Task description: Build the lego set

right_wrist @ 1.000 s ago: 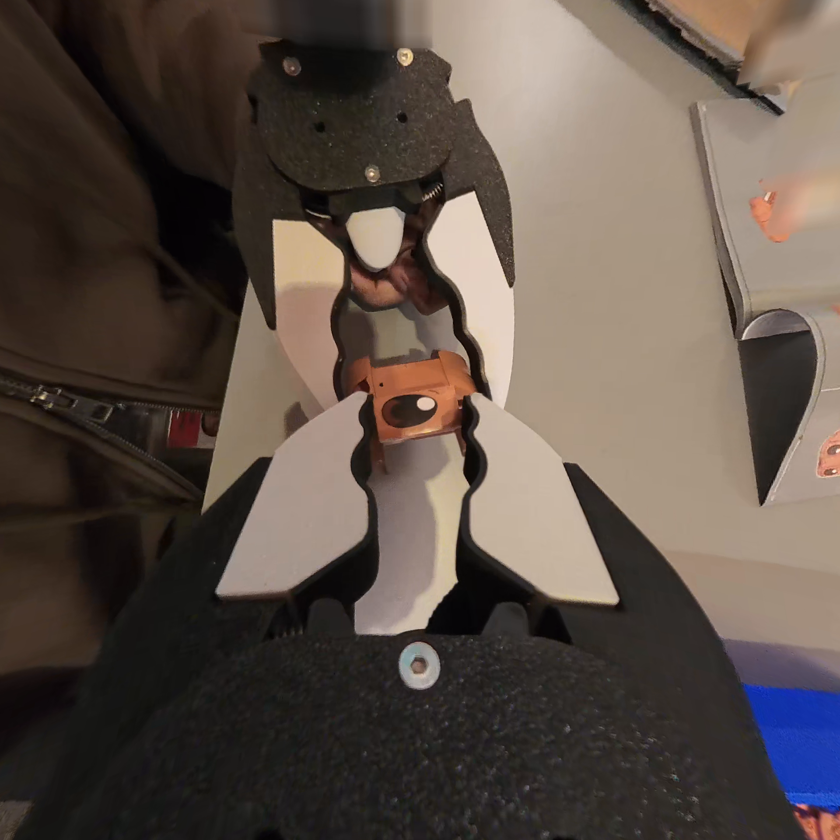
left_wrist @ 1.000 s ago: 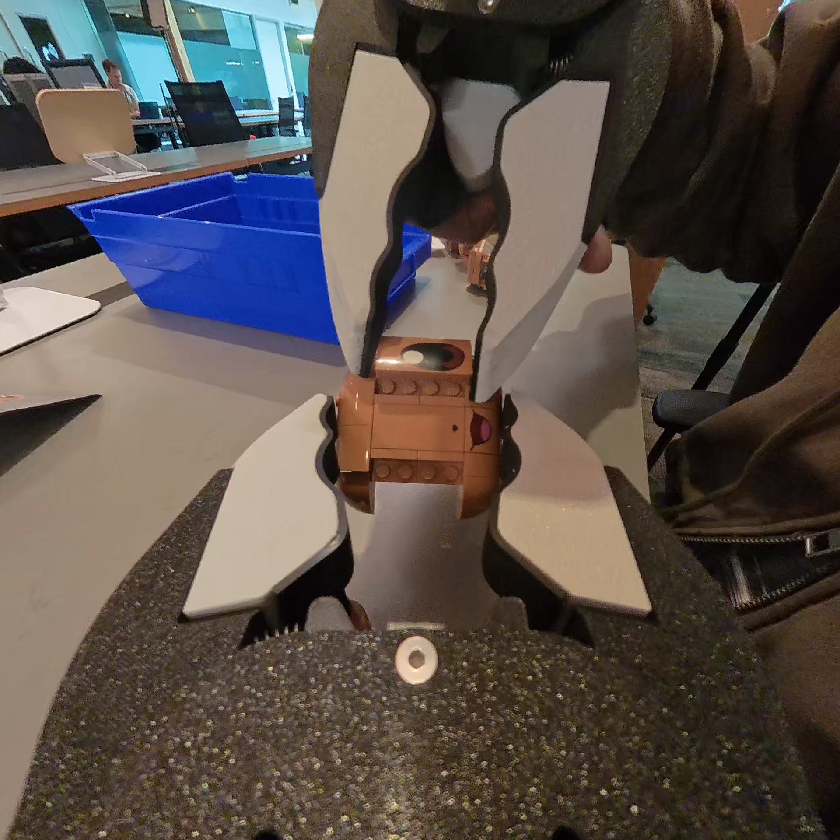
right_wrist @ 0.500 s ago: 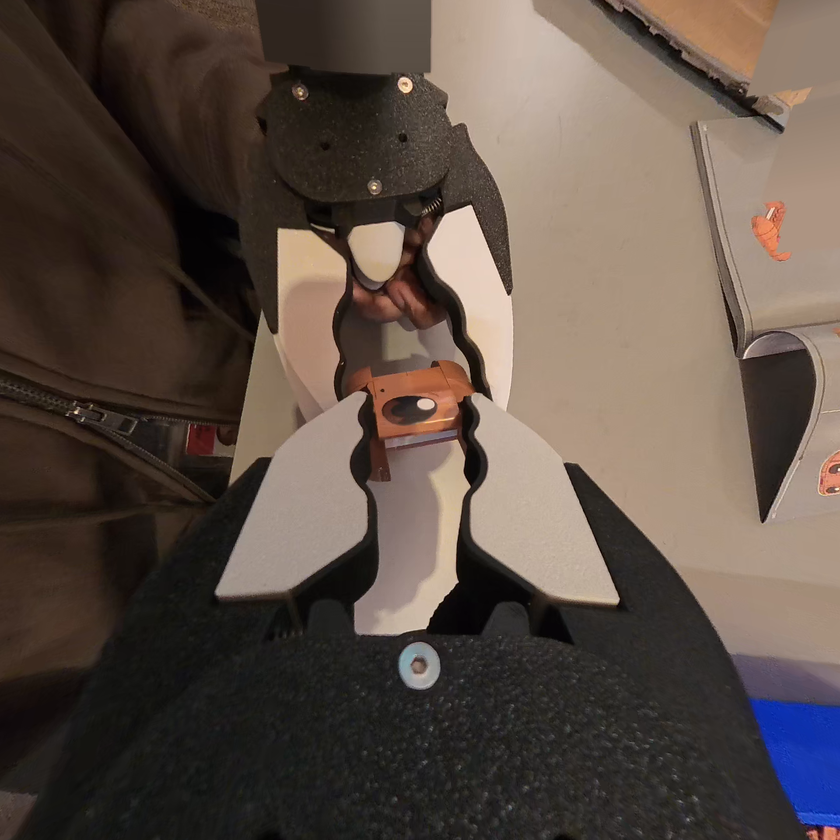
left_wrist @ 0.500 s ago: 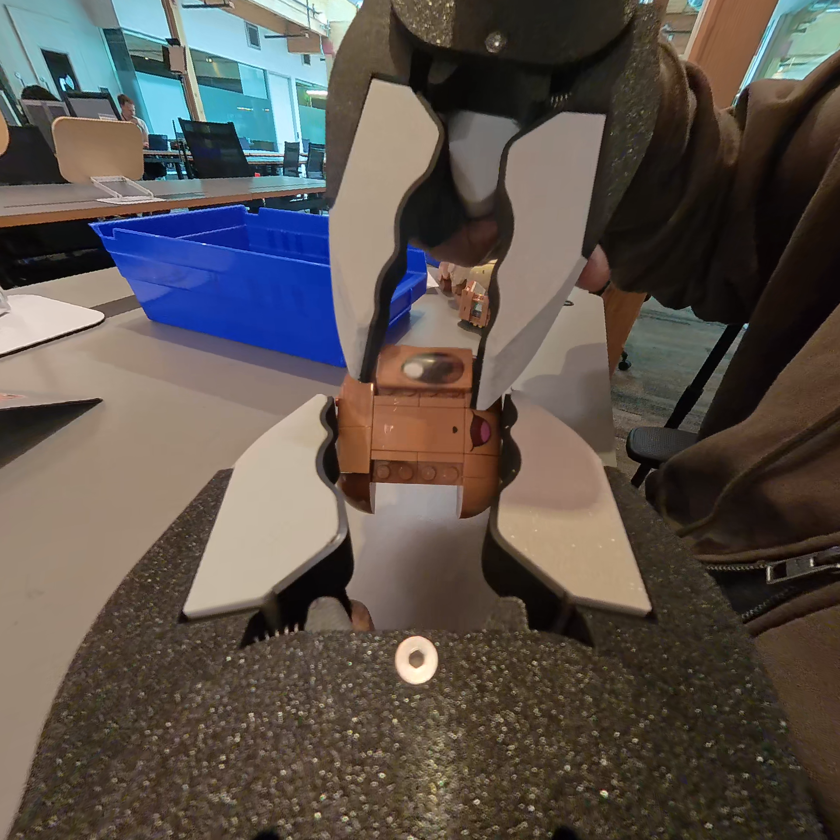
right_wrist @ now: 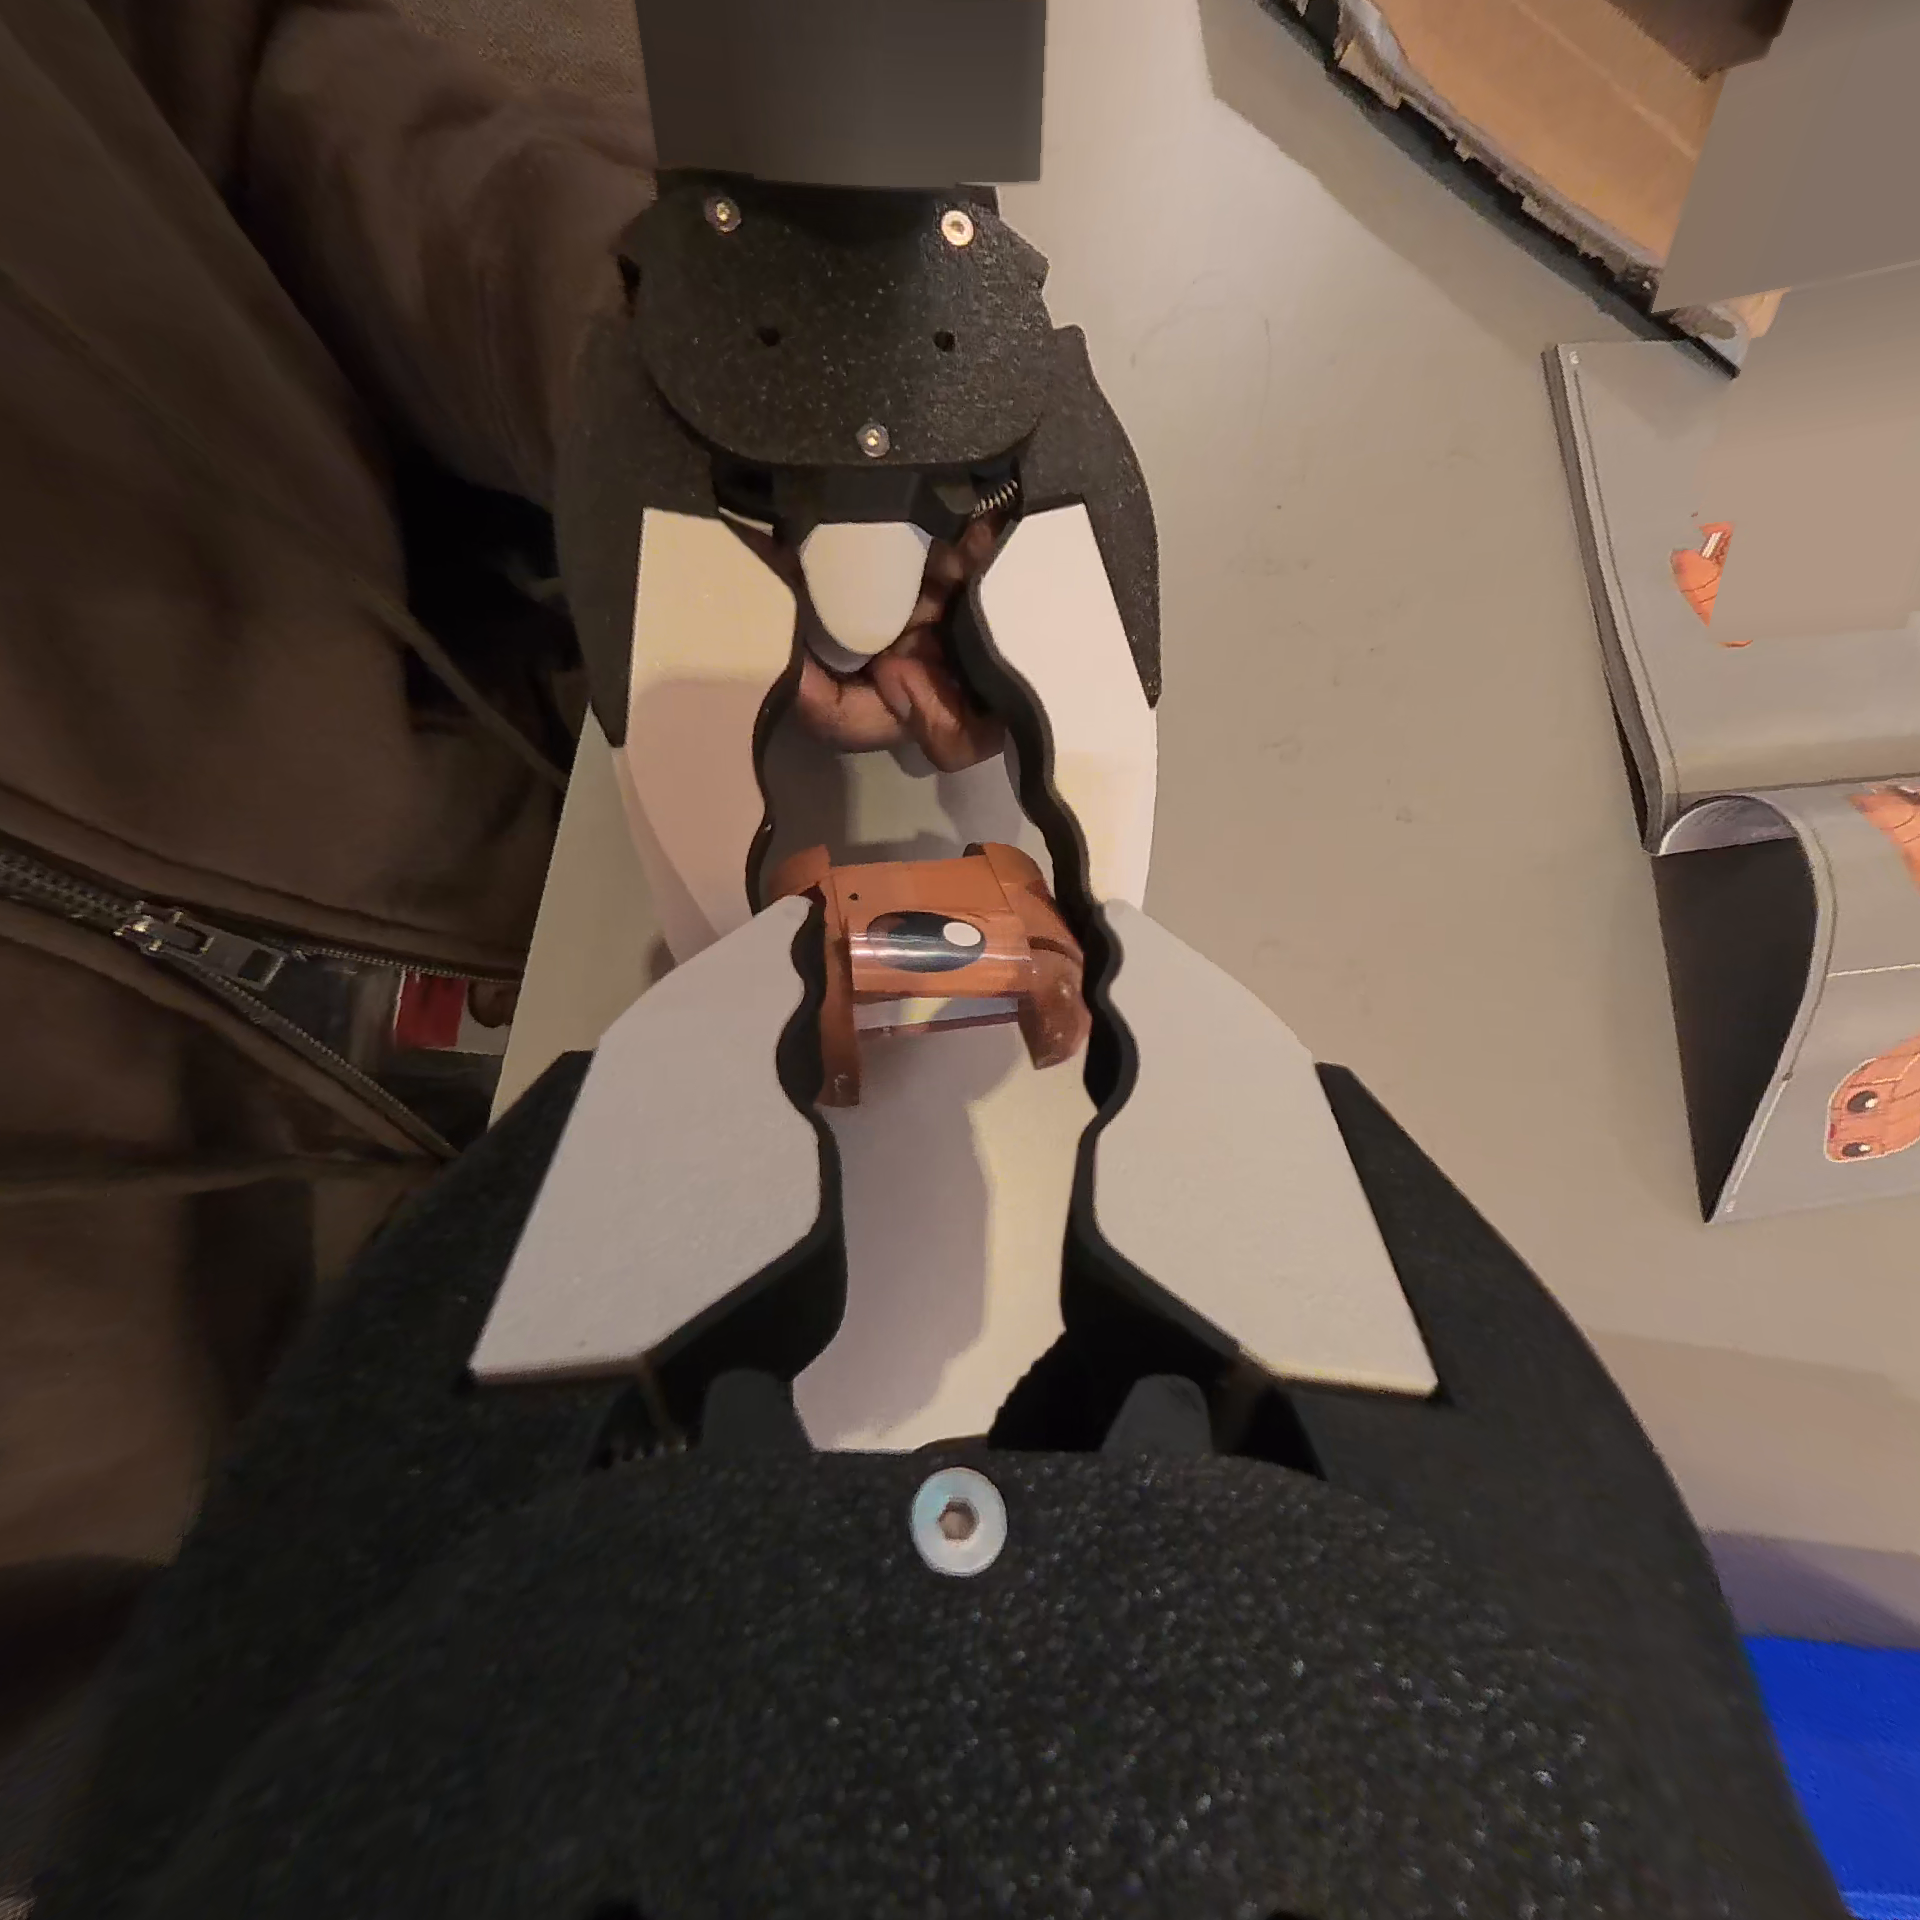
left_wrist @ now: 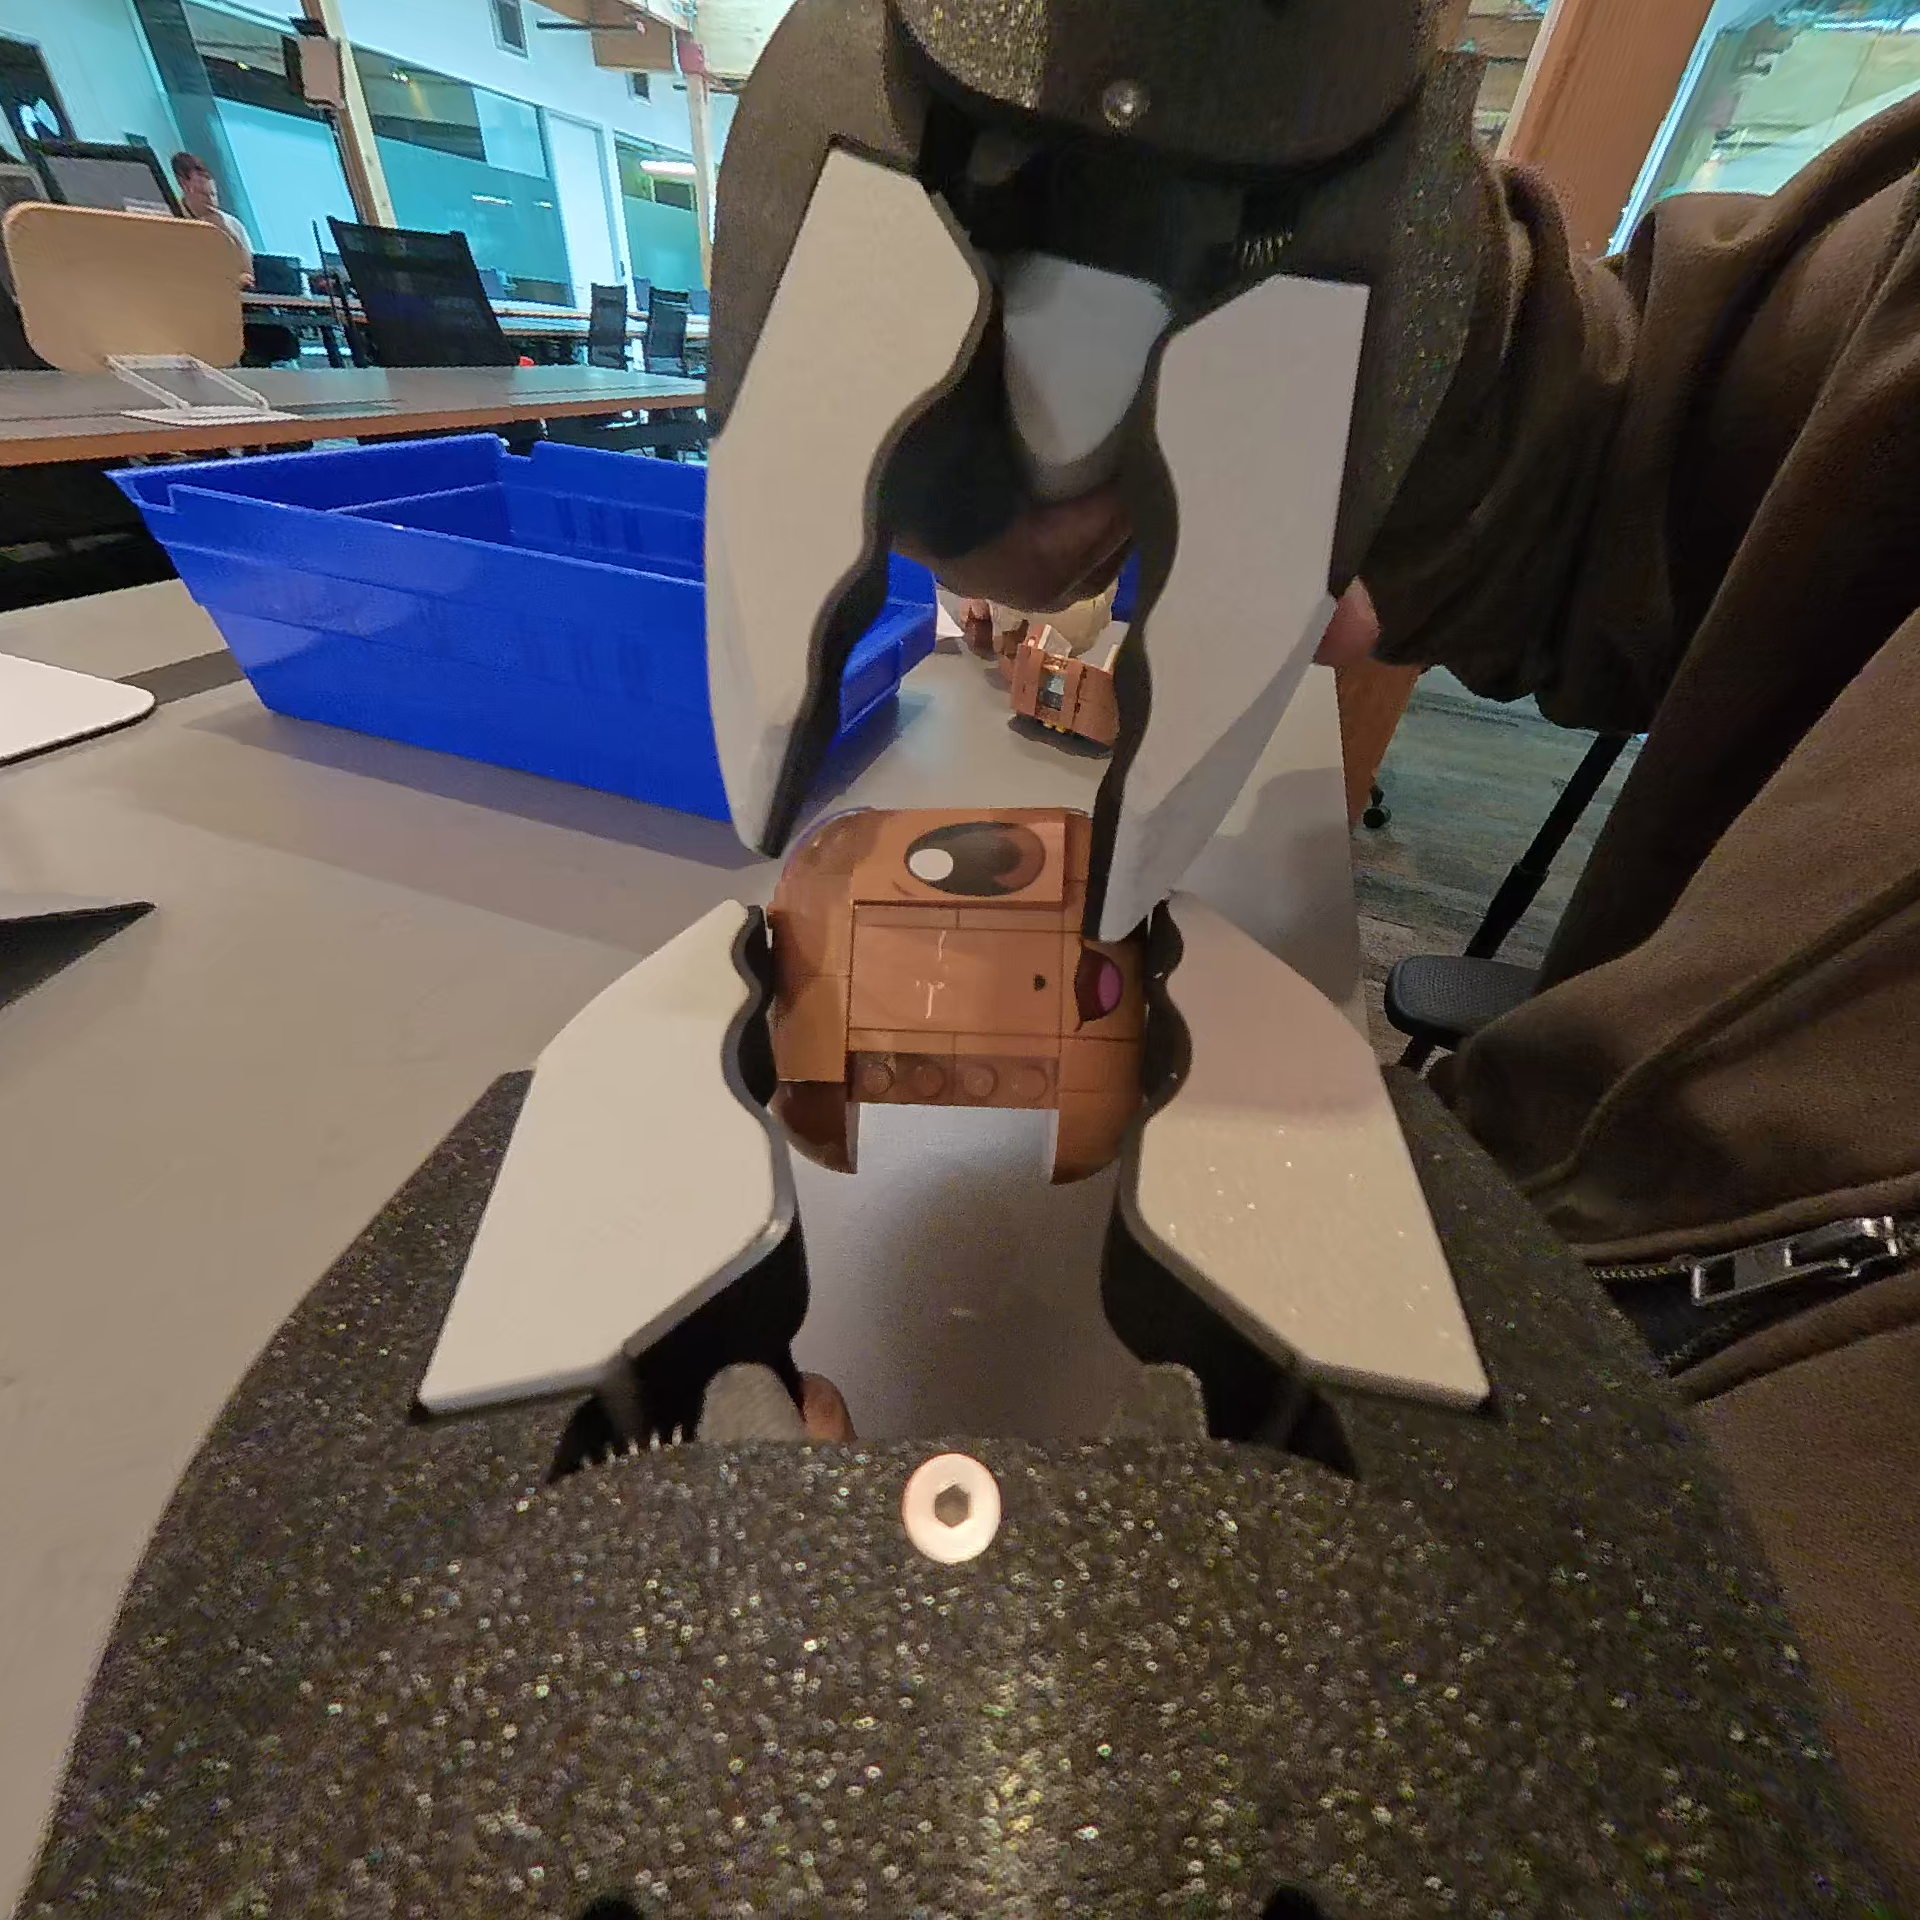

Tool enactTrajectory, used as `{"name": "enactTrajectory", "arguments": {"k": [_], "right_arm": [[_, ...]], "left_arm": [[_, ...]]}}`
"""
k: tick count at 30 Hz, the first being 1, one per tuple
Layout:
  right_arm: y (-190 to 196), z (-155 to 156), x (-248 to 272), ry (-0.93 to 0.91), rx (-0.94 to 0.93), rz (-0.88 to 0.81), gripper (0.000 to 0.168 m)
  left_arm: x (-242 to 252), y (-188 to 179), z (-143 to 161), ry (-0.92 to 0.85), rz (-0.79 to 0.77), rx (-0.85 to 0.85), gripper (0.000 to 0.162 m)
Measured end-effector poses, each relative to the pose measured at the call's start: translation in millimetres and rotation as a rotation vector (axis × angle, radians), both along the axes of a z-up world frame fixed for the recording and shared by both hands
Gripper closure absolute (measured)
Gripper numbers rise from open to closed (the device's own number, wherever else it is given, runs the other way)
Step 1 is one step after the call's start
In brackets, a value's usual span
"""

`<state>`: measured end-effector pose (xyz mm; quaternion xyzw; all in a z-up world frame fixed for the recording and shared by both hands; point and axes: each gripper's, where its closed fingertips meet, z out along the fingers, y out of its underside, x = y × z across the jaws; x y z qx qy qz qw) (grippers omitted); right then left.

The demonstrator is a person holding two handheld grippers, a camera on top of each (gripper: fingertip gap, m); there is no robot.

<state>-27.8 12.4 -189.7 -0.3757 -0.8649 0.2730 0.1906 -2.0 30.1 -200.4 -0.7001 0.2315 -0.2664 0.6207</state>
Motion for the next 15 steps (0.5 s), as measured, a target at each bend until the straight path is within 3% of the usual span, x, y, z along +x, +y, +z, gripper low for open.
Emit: {"name": "enactTrajectory", "arguments": {"k": [10,15], "right_arm": [[-5,12,21,0.175,0.019,0.273,0.106],[4,12,23,0.299,0.131,0.392,0.100]], "left_arm": [[-7,-3,-7,0.010,-0.079,-0.094,0.093],[-10,-7,-9,0.056,-0.146,-0.137,0.093]]}}
